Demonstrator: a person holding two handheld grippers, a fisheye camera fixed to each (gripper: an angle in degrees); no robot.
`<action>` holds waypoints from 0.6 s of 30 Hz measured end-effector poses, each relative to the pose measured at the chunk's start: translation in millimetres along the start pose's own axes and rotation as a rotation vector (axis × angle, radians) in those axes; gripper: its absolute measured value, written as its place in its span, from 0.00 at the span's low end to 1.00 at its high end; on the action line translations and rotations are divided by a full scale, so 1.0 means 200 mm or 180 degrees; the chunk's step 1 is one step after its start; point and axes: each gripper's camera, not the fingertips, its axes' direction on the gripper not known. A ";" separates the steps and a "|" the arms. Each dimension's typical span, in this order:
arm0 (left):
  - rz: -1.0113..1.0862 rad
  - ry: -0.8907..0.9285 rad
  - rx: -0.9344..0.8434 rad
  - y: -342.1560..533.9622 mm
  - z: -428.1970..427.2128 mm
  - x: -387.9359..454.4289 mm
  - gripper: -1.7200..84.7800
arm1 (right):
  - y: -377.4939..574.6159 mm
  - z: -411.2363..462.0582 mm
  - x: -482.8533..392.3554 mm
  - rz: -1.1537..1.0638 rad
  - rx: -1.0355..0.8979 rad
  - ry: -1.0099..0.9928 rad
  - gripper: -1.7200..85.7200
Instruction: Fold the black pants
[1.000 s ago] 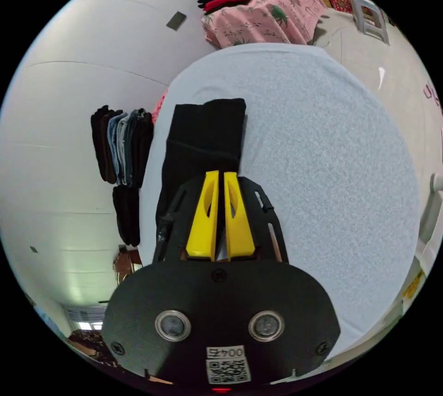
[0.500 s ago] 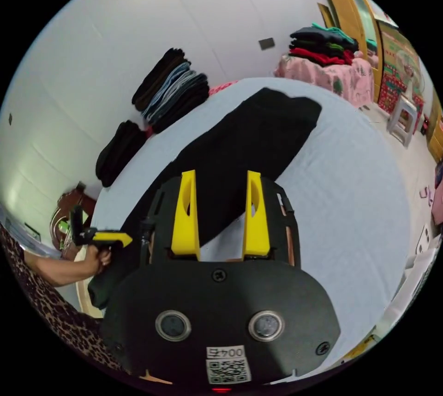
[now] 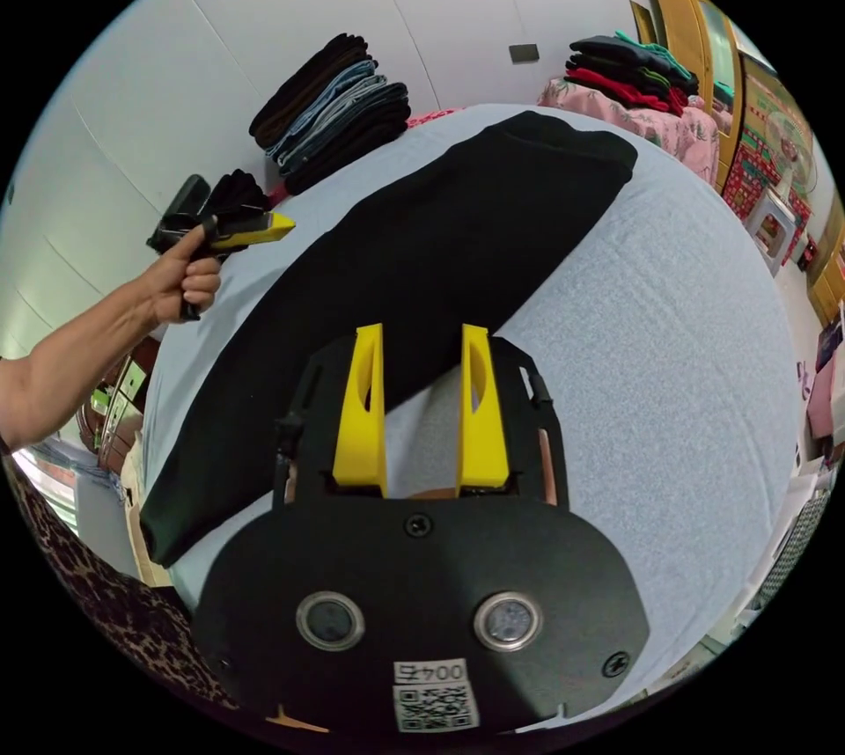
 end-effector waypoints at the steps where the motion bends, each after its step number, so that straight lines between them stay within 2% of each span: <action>1: -0.0148 0.0179 -0.0027 -0.07 0.02 -0.08 0.03 | -0.01 -0.03 0.00 0.0023 0.0015 -0.0028 0.17; 4: -0.0438 0.0565 -0.0147 -0.19 0.10 -0.24 0.04 | -0.05 -0.10 0.02 0.0111 0.0059 -0.0100 0.17; 7: -0.0616 0.0604 -0.0419 -0.28 0.19 -0.34 0.06 | -0.09 -0.16 0.02 0.0129 0.0096 -0.0107 0.17; 11: -0.0795 0.0877 -0.0444 -0.33 0.25 -0.43 0.09 | -0.15 -0.25 0.03 0.0116 0.0121 -0.0142 0.17; 18: -0.0893 0.0783 -0.0385 -0.36 0.22 -0.52 0.09 | -0.28 -0.38 0.08 0.0169 0.0140 -0.0218 0.16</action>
